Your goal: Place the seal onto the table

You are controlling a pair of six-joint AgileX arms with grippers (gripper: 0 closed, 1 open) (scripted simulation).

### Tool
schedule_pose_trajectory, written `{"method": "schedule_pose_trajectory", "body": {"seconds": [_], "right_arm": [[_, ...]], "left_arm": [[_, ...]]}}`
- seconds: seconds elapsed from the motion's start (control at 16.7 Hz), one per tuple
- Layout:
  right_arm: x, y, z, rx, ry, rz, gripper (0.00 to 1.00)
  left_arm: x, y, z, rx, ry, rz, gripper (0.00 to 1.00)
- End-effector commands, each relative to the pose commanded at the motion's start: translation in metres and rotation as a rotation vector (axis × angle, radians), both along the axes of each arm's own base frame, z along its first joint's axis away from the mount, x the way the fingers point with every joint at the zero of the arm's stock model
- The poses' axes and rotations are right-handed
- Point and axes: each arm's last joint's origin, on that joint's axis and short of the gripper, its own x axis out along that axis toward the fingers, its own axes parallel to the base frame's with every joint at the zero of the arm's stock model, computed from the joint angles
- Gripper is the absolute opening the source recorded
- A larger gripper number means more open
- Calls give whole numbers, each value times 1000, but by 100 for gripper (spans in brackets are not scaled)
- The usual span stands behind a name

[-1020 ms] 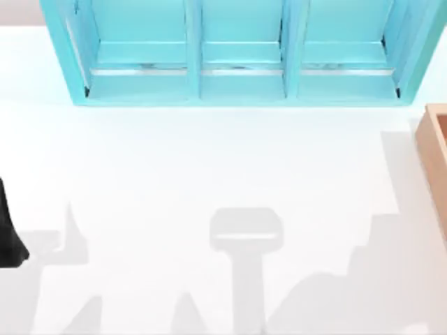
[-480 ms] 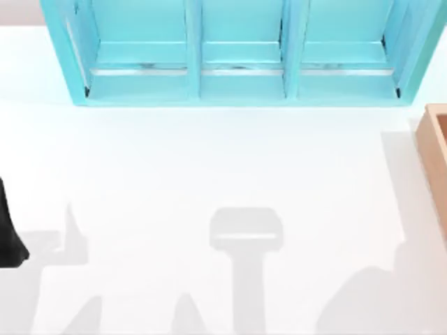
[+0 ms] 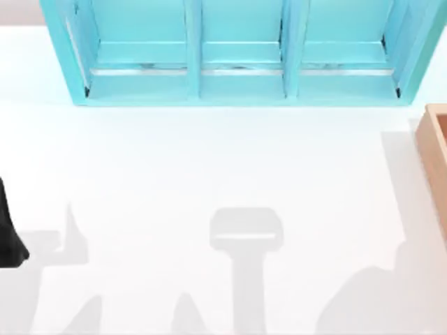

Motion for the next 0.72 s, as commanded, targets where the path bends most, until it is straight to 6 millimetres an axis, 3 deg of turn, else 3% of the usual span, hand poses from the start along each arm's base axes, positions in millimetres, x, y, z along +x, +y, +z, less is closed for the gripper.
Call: {"method": "schedule_pose_trajectory", "body": {"seconds": [0.36,0.72], "right_arm": [[0,0,0,0,0,0,2],[0,0,0,0,0,0,0]], "left_arm": [[0,0,0,0,0,0,100],[0,0,0,0,0,0,100]]}}
